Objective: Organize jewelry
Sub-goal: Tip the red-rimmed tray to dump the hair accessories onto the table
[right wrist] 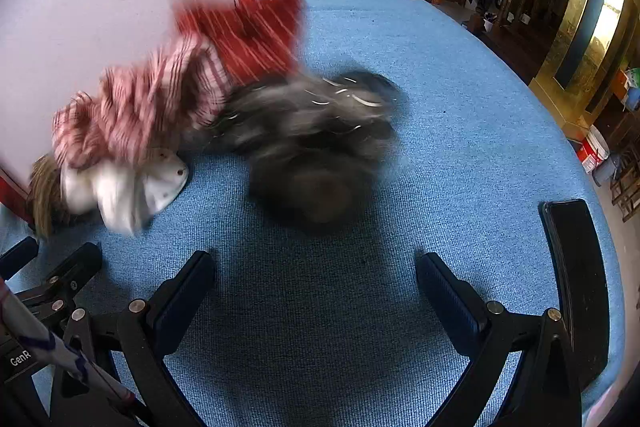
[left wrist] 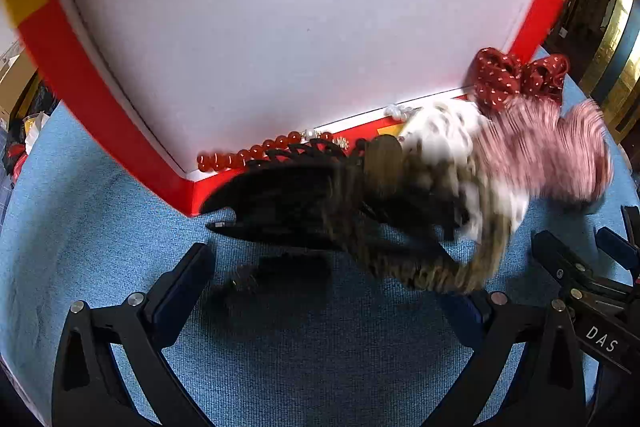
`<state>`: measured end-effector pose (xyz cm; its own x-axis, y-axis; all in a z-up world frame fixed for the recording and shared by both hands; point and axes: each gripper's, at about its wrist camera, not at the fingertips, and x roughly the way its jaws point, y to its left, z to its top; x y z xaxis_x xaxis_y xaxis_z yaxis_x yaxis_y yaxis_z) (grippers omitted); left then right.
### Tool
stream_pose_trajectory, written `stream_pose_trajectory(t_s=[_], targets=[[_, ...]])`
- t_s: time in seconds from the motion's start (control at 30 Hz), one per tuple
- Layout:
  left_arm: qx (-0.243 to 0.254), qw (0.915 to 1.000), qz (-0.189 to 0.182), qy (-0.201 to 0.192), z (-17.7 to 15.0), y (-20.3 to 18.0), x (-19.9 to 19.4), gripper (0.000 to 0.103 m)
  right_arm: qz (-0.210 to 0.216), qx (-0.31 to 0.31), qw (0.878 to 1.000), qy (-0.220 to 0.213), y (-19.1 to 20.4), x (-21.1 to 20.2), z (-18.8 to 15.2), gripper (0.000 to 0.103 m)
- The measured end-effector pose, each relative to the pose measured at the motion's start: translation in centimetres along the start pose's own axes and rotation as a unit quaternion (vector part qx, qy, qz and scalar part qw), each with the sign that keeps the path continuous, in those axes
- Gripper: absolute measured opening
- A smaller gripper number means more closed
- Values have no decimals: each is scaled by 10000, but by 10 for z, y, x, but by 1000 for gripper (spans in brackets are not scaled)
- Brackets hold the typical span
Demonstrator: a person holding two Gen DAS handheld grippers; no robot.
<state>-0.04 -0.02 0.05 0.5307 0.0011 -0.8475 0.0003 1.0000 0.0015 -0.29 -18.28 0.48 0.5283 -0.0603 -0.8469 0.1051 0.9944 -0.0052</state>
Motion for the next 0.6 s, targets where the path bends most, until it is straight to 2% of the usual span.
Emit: stream_pose_trajectory(t_s=[0.6], targets=[[-2, 10000, -1, -3, -1, 4, -3, 103, 2, 1, 10000, -1, 0, 1, 2, 103]])
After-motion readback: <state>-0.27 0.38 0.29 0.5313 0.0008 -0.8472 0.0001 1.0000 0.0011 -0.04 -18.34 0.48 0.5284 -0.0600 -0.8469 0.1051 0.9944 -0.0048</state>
